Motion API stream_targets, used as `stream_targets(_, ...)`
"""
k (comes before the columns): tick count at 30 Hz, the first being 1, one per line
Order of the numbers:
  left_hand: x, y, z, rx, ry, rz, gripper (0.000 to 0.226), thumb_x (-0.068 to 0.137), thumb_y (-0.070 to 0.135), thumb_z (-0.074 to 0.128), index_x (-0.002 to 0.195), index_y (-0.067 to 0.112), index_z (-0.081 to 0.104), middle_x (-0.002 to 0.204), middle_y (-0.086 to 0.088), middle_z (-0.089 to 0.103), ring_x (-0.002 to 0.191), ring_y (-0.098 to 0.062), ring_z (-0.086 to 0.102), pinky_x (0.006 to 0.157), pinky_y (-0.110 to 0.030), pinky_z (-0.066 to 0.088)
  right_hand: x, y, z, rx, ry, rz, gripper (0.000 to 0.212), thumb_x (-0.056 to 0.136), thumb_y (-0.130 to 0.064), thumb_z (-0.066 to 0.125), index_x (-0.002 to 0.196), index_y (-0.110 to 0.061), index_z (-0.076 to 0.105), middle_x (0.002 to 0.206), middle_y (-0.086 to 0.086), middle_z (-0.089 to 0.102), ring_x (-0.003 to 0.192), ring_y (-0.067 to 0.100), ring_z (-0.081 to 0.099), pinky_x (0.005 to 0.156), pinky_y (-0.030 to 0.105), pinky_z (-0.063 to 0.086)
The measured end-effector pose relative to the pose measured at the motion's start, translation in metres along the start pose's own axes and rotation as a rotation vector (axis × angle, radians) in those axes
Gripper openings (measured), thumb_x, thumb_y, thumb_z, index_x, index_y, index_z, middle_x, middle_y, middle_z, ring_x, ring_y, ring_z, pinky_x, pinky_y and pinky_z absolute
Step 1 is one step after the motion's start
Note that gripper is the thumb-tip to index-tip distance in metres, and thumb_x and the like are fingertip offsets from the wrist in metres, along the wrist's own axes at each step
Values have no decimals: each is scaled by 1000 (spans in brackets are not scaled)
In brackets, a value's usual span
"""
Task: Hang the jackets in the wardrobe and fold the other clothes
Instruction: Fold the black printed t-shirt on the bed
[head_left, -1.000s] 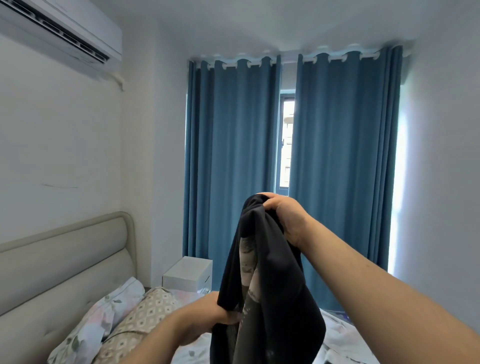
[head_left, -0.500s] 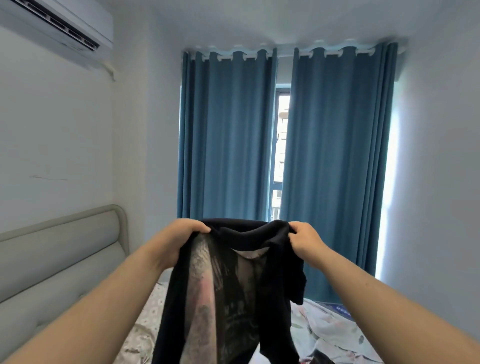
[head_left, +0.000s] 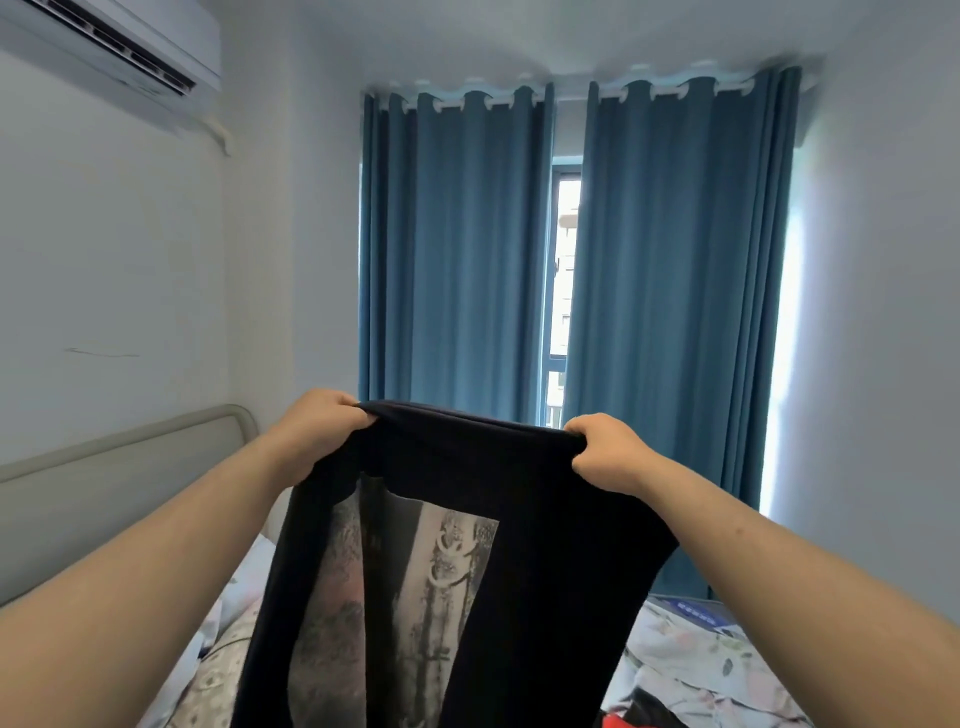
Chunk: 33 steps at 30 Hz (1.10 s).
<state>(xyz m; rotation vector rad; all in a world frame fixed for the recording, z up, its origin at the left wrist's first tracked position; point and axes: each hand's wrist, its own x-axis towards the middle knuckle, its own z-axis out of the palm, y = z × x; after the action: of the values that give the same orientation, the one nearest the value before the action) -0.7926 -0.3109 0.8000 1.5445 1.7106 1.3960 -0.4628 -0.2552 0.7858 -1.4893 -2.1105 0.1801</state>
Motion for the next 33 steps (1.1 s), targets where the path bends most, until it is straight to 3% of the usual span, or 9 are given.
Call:
stream_targets(3, 0, 2, 0, -34, 8, 19, 22, 91, 9, 62, 69, 10, 66, 58, -5, 60, 61, -23, 58, 53, -27, 42, 1, -5, 5, 22, -71, 68, 4, 74, -20, 59, 76, -18, 61, 72, -4, 59, 68, 13, 56, 59, 23, 42)
stream_targets(8, -1, 16, 16, -79, -64, 93, 19, 86, 10, 63, 68, 11, 70, 52, 2, 62, 51, -13, 60, 45, -21, 44, -12, -48, 28, 181, -161, -103, 49, 79, -56, 68, 122, -33, 63, 115, -17, 62, 104, 5, 59, 92, 25, 46)
stream_targets(10, -3, 23, 28, -93, -109, 132, 11, 82, 9, 68, 72, 12, 71, 56, 2, 65, 53, -11, 62, 48, -23, 47, -20, -73, 44, 466, -212, -156, 52, 84, -49, 69, 131, -30, 58, 119, -10, 67, 104, 7, 66, 92, 27, 53)
stream_targets(12, -6, 27, 37, -147, -131, 133, 6, 73, 10, 73, 75, 12, 68, 59, 0, 66, 57, -15, 63, 50, -25, 47, -24, -89, 61, 650, -184, -157, 28, 93, -33, 65, 116, -18, 66, 102, 0, 74, 89, 13, 71, 84, 33, 59)
stream_targets(16, -8, 22, 35, -184, -151, 150, 27, 54, 18, 73, 77, 13, 61, 66, -4, 61, 62, -19, 58, 57, -28, 46, -27, -95, 76, 783, -75, -122, 23, 98, -15, 56, 98, 8, 61, 80, 11, 56, 76, 23, 53, 71, 41, 46)
stream_targets(22, -22, -34, 22, -300, -425, 173, 39, 58, 21, 80, 94, 10, 68, 87, -12, 71, 78, -20, 69, 66, -27, 53, -23, -107, 60, 943, -79, -157, 22, 97, -2, 54, 92, -11, 74, 89, 12, 70, 85, 24, 65, 91, 48, 53)
stream_targets(27, -50, -105, 43, -167, -700, 76, 33, 71, 15, 82, 103, 11, 71, 107, -13, 73, 102, -25, 71, 84, -30, 54, -19, -114, 51, 1035, -96, -135, 23, 99, -2, 51, 91, -9, 72, 87, 13, 71, 83, 27, 68, 87, 45, 56)
stream_targets(30, -65, -147, 58, -42, -695, -43, 27, 71, 17, 75, 97, 26, 74, 100, 2, 75, 98, -12, 70, 82, -23, 53, -12, -109, 39, 1050, -56, -125, 21, 101, -3, 50, 94, -7, 70, 89, 16, 69, 84, 30, 66, 89, 49, 55)
stream_targets(33, -71, -178, 69, -33, -584, -215, 17, 96, 25, 59, 109, 26, 70, 89, 8, 76, 88, -13, 70, 78, -33, 55, -5, -97, 29, 1065, -33, -123, 23, 101, -6, 51, 93, -11, 71, 87, 13, 71, 83, 27, 68, 86, 46, 57)
